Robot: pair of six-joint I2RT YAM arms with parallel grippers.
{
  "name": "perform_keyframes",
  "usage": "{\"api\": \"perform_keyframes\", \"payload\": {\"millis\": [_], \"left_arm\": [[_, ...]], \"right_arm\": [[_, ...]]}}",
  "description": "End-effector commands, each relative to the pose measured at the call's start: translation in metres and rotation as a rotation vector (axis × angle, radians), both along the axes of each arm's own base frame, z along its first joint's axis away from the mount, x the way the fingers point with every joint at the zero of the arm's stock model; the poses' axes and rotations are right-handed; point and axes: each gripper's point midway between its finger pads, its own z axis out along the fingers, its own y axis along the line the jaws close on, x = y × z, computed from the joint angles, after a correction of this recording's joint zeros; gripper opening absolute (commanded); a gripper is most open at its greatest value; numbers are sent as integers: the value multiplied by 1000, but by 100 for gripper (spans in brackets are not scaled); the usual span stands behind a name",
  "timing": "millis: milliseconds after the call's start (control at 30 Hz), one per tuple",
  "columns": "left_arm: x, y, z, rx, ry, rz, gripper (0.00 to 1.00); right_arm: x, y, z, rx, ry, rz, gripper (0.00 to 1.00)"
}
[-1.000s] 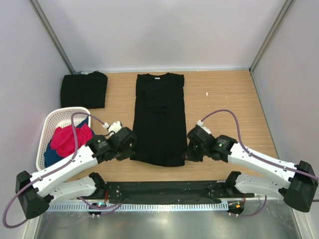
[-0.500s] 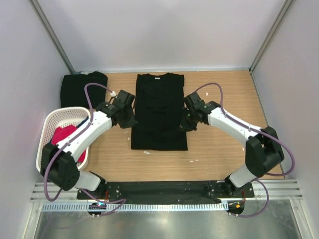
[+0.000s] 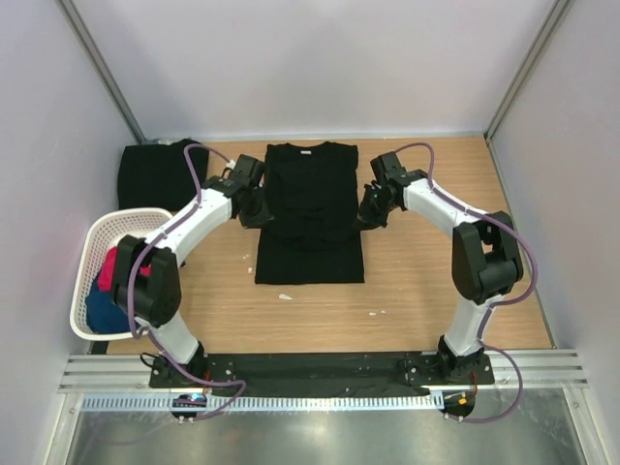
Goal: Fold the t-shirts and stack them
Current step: Fold the tshirt
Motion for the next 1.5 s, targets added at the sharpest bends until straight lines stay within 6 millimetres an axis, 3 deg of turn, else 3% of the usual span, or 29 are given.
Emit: {"api": "perform_keyframes", "payload": {"millis": [0, 133, 367, 500, 600, 733, 800, 867, 967, 1000, 1033, 1100, 1133, 1200, 1233, 1300, 1367, 1400, 1433, 1467], "left_arm": [[26, 1, 6, -13, -47, -10, 0], [35, 1, 2, -23, -34, -9, 0], [46, 2, 6, -20, -38, -17, 0], [48, -1, 9, -34, -40, -40, 0], [50, 4, 3, -33, -28, -39, 0], [54, 4, -20, -22, 9, -51, 0], [57, 5, -33, -16, 29, -58, 0], [64, 5, -34, -6, 19, -78, 0], [74, 6, -32, 7, 13, -107, 0], [78, 5, -30, 13, 5, -118, 0], [79, 8, -32, 36, 14, -121, 1], [92, 8, -22, 56, -17, -130, 6], [94, 13, -29, 70, 5, -122, 9], [108, 12, -17, 66, -24, -122, 24], [109, 13, -20, 72, -7, -122, 37], [124, 16, -3, 89, -49, -107, 47], [123, 19, 7, 100, -41, -101, 61], [123, 18, 17, 91, -51, -99, 66], [120, 16, 26, 75, -52, -92, 69], [116, 15, 33, 56, -51, -81, 73]], "right_arm": [[17, 13, 10, 71, -31, 54, 1], [26, 14, 2, 59, -9, 67, 1], [45, 14, 22, 71, -47, 55, 1], [48, 13, 24, 78, -44, 38, 1], [49, 14, 17, 82, -31, 40, 1], [52, 13, -10, 67, 12, 49, 1], [56, 13, -17, 72, 28, 53, 1], [65, 14, -23, 78, 51, 62, 1], [76, 14, -18, 59, 36, 73, 1], [76, 12, -18, 44, 38, 71, 4], [84, 8, -13, 20, 14, 61, 14], [89, 1, -11, 1, 0, 50, 22], [94, -2, -11, -10, -15, 37, 27], [103, -9, -9, 3, -24, -1, 27], [108, -9, -6, 15, -33, -11, 28], [113, -12, 1, 14, -33, -42, 36], [123, -15, 20, -1, -81, -53, 44], [124, -14, 28, 2, -97, -58, 56], [126, -13, 49, 19, -145, -71, 60], [120, -11, 50, 21, -147, -68, 62]]}}
